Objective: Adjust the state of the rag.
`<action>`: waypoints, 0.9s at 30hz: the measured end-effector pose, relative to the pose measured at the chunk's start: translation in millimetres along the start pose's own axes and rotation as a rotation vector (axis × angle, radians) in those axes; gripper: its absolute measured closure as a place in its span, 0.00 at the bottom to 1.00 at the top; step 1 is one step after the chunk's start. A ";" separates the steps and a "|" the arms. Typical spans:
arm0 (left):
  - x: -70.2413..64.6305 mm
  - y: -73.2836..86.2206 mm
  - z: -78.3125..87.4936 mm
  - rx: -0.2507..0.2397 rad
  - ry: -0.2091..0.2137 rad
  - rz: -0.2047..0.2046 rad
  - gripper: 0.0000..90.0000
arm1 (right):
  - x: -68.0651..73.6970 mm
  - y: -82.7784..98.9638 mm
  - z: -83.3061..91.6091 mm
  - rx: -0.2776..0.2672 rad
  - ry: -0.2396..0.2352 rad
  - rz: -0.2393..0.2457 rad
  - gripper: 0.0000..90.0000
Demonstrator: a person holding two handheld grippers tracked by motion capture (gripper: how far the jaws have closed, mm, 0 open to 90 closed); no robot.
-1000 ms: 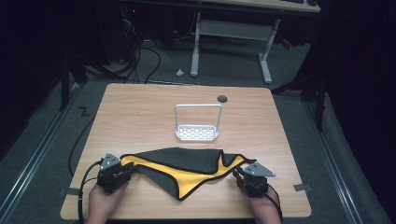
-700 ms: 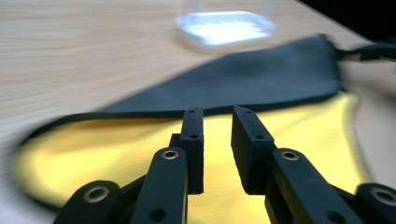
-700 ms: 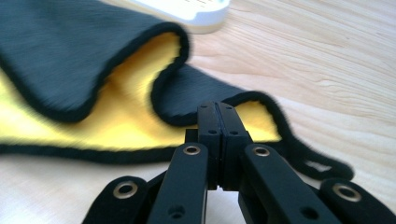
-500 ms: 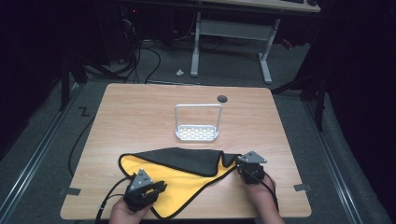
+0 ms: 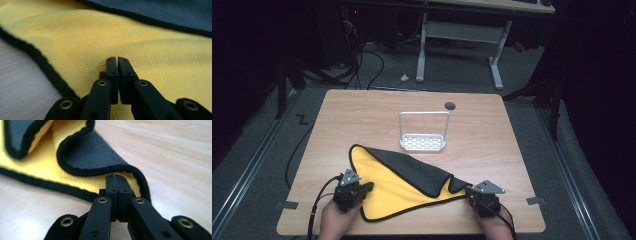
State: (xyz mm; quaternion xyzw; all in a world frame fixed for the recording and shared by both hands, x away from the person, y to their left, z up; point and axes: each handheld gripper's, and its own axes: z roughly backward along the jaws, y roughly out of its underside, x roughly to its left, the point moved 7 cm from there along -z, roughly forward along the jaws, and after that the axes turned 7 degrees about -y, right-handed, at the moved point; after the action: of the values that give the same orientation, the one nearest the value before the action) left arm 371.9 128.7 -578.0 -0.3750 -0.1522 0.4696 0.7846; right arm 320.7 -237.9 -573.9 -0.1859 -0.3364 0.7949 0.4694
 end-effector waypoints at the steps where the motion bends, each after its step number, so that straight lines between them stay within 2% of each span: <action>1: 2.9 -1.7 -1.5 -0.003 -0.003 0.006 0.97 | 4.5 2.3 2.3 0.003 0.002 0.004 1.00; 3: 3.5 -2.6 -1.8 -0.001 -0.015 0.005 0.97 | 10.4 2.7 5.0 0.003 0.005 0.022 0.99; 5: -0.2 -1.8 1.3 0.004 -0.021 0.004 0.93 | 12.9 -2.5 7.9 -0.023 0.011 0.029 0.97; 7: -9.5 -0.7 7.8 -0.007 0.007 0.007 0.89 | 13.9 -9.7 10.5 -0.060 0.011 0.029 0.96; 10: -28.7 3.2 10.9 -0.006 0.037 -0.040 0.86 | 9.1 -22.7 10.3 -0.105 0.031 0.032 0.95; 13: -36.8 7.6 5.5 0.020 0.025 -0.086 0.83 | 2.7 -31.7 -2.1 -0.084 0.047 0.037 0.95; 14: -36.6 7.9 5.2 0.008 0.022 -0.082 0.83 | 1.0 -31.9 -8.0 -0.067 0.055 0.043 0.95; 17: -32.8 11.9 9.8 0.012 0.045 -0.052 0.85 | 1.1 -22.2 -18.2 -0.013 0.040 0.039 0.96; 20: -26.6 19.2 19.9 0.032 0.059 -0.038 0.86 | 10.6 -10.1 -8.7 -0.017 0.003 0.013 0.96; 22: -19.1 24.9 26.9 0.031 0.054 -0.023 0.87 | 20.3 -2.2 -0.4 -0.010 -0.010 0.034 0.96; 23: -16.0 27.6 29.7 0.027 0.060 -0.003 0.88 | 24.0 -0.2 2.9 -0.004 -0.009 0.047 0.96; 25: -11.1 29.3 32.3 0.032 0.067 0.030 0.88 | 30.0 -0.1 6.7 -0.013 -0.019 0.050 0.95; 27: -9.1 27.4 31.6 0.029 0.040 0.013 0.88 | 33.2 -9.8 9.8 -0.052 -0.016 0.059 0.94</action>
State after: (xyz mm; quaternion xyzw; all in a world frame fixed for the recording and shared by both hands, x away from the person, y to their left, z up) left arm 331.5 142.6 -575.8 -0.3737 -0.1272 0.4693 0.7899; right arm 304.5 -209.3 -559.3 -0.2015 -0.3549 0.8009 0.4382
